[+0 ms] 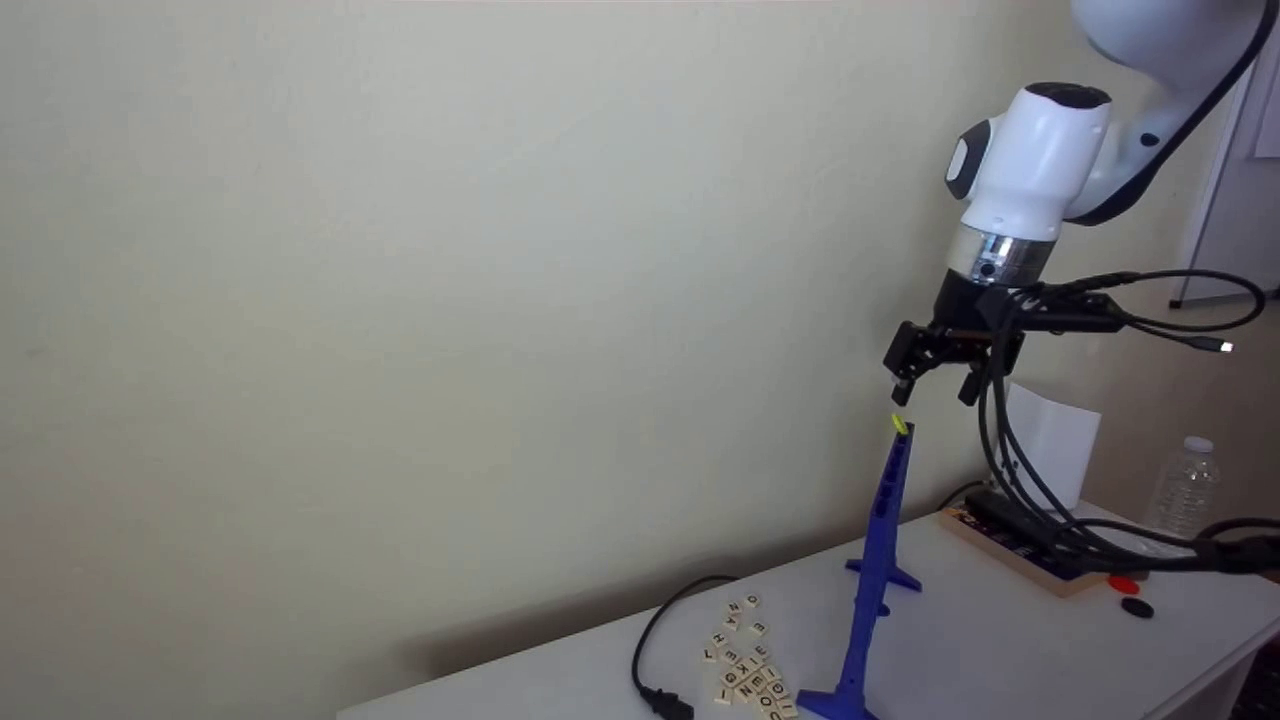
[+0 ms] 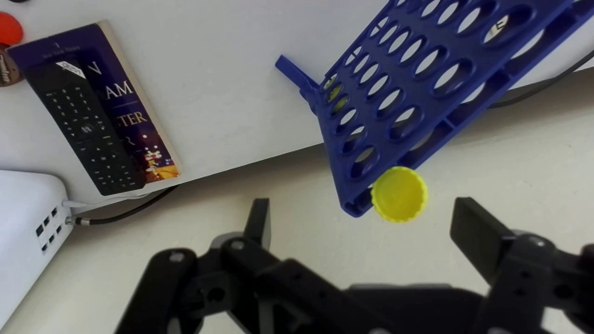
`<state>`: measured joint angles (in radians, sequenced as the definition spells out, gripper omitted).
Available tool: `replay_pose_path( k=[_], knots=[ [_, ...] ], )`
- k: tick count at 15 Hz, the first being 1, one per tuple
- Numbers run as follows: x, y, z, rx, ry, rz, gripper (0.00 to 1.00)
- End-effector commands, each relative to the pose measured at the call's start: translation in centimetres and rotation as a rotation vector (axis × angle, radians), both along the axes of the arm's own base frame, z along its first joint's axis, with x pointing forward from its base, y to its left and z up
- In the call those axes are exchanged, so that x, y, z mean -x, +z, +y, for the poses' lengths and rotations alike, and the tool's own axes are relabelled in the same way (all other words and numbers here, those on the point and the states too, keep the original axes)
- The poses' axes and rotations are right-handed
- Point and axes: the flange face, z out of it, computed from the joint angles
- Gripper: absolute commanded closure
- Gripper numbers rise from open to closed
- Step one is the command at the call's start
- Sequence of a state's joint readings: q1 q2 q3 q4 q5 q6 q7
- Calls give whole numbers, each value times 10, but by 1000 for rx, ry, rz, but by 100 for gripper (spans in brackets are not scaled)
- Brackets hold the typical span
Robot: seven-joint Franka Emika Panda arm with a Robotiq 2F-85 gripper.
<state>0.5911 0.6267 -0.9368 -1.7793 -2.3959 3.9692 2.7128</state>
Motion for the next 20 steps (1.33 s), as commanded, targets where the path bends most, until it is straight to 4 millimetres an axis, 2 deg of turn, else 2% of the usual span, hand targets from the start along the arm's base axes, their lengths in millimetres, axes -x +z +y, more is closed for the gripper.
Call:
replay_pose_path(
  k=[1, 13, 20],
  knots=[
    [-10, -6, 0, 0, -34, -10, 0],
    [-17, -22, 3, -1, -45, -8, 0],
    [-17, -24, 1, 8, -49, -3, 0]
  ],
)
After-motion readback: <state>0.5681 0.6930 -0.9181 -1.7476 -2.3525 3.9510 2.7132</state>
